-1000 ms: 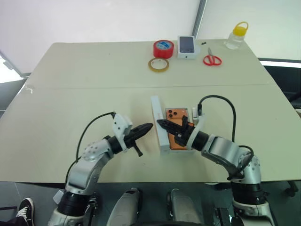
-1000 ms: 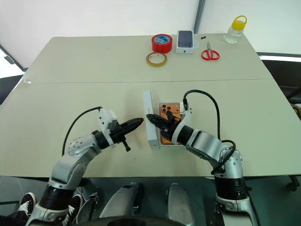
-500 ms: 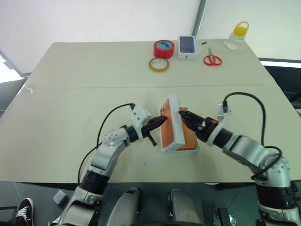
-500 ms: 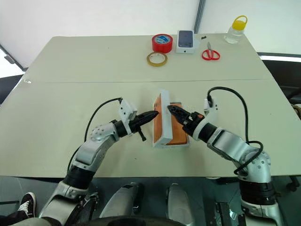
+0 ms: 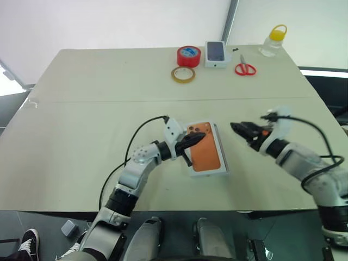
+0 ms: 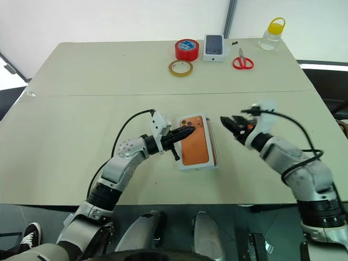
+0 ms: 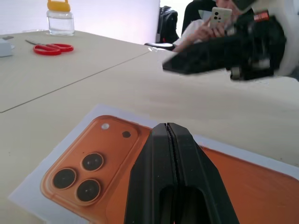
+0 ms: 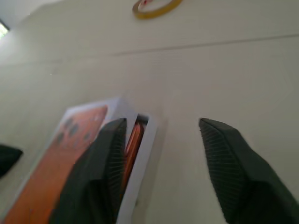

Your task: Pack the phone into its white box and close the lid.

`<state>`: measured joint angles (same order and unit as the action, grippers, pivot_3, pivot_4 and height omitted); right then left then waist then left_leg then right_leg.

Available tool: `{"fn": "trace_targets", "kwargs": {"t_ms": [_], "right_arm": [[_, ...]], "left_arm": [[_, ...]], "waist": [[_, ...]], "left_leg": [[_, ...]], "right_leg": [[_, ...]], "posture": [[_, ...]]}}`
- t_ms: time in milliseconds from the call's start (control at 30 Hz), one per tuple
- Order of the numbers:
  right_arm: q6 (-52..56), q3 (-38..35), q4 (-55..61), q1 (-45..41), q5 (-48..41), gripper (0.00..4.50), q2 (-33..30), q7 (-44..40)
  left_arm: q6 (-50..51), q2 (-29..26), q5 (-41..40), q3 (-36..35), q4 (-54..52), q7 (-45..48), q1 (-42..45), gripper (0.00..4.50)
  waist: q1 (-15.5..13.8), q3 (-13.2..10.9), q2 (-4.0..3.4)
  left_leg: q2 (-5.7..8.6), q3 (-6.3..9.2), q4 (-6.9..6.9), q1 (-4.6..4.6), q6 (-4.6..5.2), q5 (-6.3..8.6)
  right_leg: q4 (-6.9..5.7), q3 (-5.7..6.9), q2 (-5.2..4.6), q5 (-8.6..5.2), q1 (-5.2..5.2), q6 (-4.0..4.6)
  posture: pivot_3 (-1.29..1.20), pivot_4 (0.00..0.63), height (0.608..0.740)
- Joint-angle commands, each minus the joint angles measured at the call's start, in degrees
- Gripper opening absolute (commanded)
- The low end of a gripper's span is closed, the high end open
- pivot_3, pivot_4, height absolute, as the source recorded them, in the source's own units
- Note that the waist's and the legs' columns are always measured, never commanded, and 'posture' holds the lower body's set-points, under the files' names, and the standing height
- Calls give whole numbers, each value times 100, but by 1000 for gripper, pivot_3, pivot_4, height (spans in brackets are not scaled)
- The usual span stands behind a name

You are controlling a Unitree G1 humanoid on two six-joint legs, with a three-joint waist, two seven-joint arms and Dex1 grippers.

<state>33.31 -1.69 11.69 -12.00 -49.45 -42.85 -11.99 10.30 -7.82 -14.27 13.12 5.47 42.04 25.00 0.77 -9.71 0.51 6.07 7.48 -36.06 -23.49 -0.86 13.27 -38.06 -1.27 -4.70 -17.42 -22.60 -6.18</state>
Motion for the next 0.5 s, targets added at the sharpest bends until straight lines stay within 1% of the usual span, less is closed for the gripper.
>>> {"fn": "trace_targets", "kwargs": {"t_ms": [33, 67, 100, 167, 233, 300, 367, 467, 500], "right_arm": [[-723, 328, 89, -43, 1370, 566, -160, -444], [-904, 441, 59, -54, 1684, 108, -186, -598], [-1056, 525, 34, -61, 1948, 42, -201, -744], [-1329, 617, -29, -73, 2475, 42, -208, -900], [-1388, 650, -3, -55, 2709, 42, -153, -1078], [-1621, 748, 115, 13, 3029, 42, -168, -1332], [-1795, 836, 171, 115, 3365, 42, -253, -1567], [-1840, 723, 98, 159, 3591, 42, -199, -1718], [-1827, 672, 92, 170, 3610, 42, -185, -1786]], "left_arm": [[331, -395, -26, -311, -426, -70, -125, 0], [526, -539, -34, -325, -454, -48, -186, 0], [751, -677, -23, -315, -476, -47, -235, 0], [1054, -856, 28, -276, -483, -68, -285, 0], [1211, -958, 99, -229, -493, -93, -326, 0], [1488, -958, -6, -252, -556, -92, -351, 0], [1525, -917, 107, -78, -550, -81, -340, 0], [1445, -869, 334, 204, -468, -63, -296, 0], [1443, -745, 359, 267, -340, -109, -232, 0]], "waist": [[2, 1, -1], [1, 1, -2], [-1, 1, -2], [-12, 0, 0], [-35, 0, 1], [-40, -1, 1], [-42, -1, 2], [-40, 0, 1], [-40, 0, 1]], "left_leg": [[0, 0, -1, 1, 0, 0], [0, 1, 0, 2, -1, 0], [0, 1, 1, 4, -1, 0], [0, 2, 3, 4, -2, 0], [3, 4, 2, 2, -2, 0], [5, 6, 0, 2, -2, 0], [6, 7, 1, 2, -3, 0], [6, 9, 1, 2, -4, 0], [6, 8, 0, 3, -4, 0]], "right_leg": [[0, 1, 1, 0, 0, 0], [0, 2, 2, 0, 0, 0], [0, 2, 2, 0, 1, 0], [1, 1, 2, 0, 1, 0], [1, 1, 1, 0, 0, 0], [2, 2, -2, 0, 3, 0], [3, 2, -4, 0, 3, 0], [3, 3, -6, 0, 4, 0], [3, 3, -6, 0, 5, 0]], "posture": [[0, 150, 740], [0, 150, 740], [0, 150, 740], [0, 150, 740], [0, 150, 740], [0, 150, 740], [0, 150, 740], [0, 150, 740], [0, 150, 740]]}}
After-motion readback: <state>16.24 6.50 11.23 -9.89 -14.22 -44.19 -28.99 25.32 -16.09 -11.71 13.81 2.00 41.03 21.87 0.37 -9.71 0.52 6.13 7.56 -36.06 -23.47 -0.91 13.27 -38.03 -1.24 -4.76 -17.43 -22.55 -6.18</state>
